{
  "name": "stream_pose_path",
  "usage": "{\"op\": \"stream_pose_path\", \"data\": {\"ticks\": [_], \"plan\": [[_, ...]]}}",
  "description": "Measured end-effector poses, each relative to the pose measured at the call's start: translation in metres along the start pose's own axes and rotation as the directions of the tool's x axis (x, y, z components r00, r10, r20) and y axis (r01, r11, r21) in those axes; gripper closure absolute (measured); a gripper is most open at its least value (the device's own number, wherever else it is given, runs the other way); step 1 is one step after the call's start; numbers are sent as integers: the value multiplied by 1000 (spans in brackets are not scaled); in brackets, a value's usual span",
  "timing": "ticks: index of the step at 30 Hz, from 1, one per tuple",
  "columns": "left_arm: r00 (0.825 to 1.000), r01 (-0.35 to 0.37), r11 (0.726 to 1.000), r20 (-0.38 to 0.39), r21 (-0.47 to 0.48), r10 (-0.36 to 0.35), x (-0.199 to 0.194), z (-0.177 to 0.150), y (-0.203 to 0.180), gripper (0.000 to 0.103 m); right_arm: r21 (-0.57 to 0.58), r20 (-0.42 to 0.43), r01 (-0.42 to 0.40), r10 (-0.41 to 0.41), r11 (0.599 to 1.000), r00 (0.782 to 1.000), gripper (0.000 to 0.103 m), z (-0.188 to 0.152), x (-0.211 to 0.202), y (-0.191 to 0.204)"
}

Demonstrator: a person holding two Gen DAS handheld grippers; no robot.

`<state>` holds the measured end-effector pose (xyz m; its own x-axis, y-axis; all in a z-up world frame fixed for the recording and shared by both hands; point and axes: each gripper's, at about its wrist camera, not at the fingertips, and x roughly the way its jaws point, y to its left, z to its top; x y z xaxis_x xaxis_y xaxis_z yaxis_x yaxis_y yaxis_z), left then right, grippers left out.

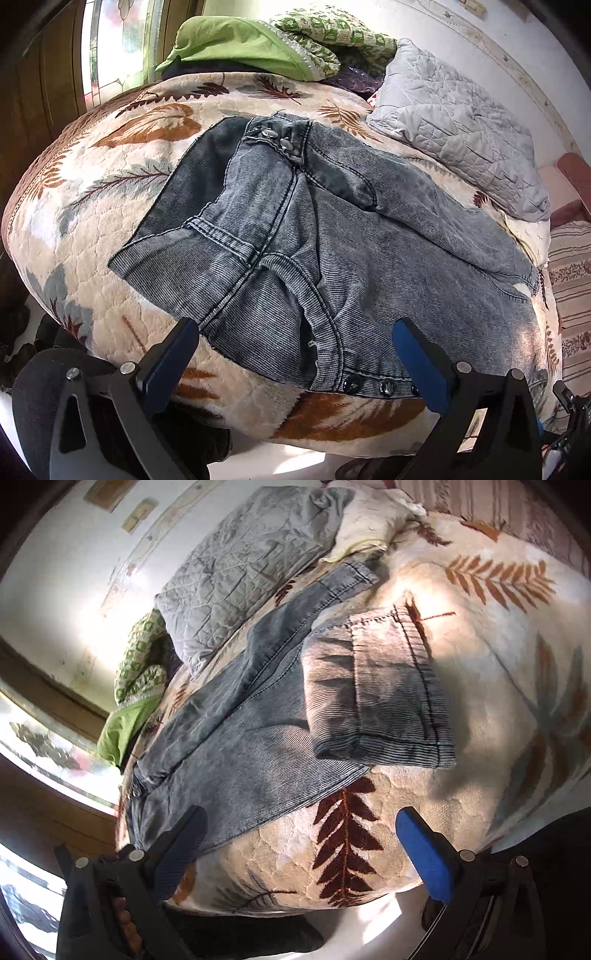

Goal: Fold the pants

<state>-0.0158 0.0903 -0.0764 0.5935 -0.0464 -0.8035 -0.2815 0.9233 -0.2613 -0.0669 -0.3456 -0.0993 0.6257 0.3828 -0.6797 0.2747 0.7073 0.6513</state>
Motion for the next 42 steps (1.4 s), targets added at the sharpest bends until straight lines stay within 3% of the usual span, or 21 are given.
{"op": "stream_pose_path", "data": {"ticks": [3,7,9,11,12,13,17,19,21,24,27,29,32,34,37,39,40,41,42], "plan": [[1000,10,997,-24,-74,-11,9,-1,12,0,177,19,-78,76,981,997,0,20,11,-30],[998,17,993,-64,-114,-24,21,-2,23,0,356,64,-182,171,917,983,1,43,20,-54],[995,34,990,-94,-136,-47,26,-1,27,0,372,96,-195,171,908,981,11,53,16,-56],[994,59,981,-84,-183,-76,23,2,34,0,376,98,-138,109,916,989,41,61,15,-55],[994,78,972,-64,-220,-94,19,4,40,2,377,93,-121,92,918,991,47,64,17,-57],[993,92,961,-45,-260,-107,17,6,48,8,369,84,-106,80,923,993,56,67,20,-59],[993,93,920,-37,-380,-115,19,13,77,40,284,87,-44,20,958,996,61,72,21,-55],[993,78,926,-57,-369,-107,20,15,79,42,245,91,-27,5,969,996,63,71,18,-54],[994,65,922,-61,-382,-95,18,15,81,52,216,95,-10,-11,976,995,64,72,17,-52],[996,46,909,-53,-413,-74,16,13,91,83,184,106,-1,-19,983,994,66,77,13,-48],[998,32,927,-35,-374,-49,10,19,86,90,137,115,22,-38,990,993,72,83,7,-42],[999,-8,957,41,-290,20,-6,29,71,91,86,124,66,-76,994,989,80,90,2,-36],[980,-64,978,173,-200,99,-37,41,53,91,-46,190,177,-165,983,968,88,101,-17,-14],[973,-84,979,196,-185,120,-45,42,54,91,-123,258,272,-233,955,938,88,105,-34,-2],[983,-132,975,102,-180,152,-23,35,63,89,-207,248,416,-364,885,898,86,106,-32,-5],[988,-153,972,7,-175,157,-1,31,68,86,-248,164,505,-478,827,863,59,102,-6,-25],[986,-165,970,-16,-178,164,2,29,69,80,-222,64,518,-518,826,853,34,104,6,-39],[986,-166,968,-12,-188,167,0,28,71,72,-207,-4,485,-497,849,868,32,107,11,-48],[987,-159,968,5,-194,163,-6,28,71,67,-204,12,460,-468,864,884,31,108,5,-49]]}}
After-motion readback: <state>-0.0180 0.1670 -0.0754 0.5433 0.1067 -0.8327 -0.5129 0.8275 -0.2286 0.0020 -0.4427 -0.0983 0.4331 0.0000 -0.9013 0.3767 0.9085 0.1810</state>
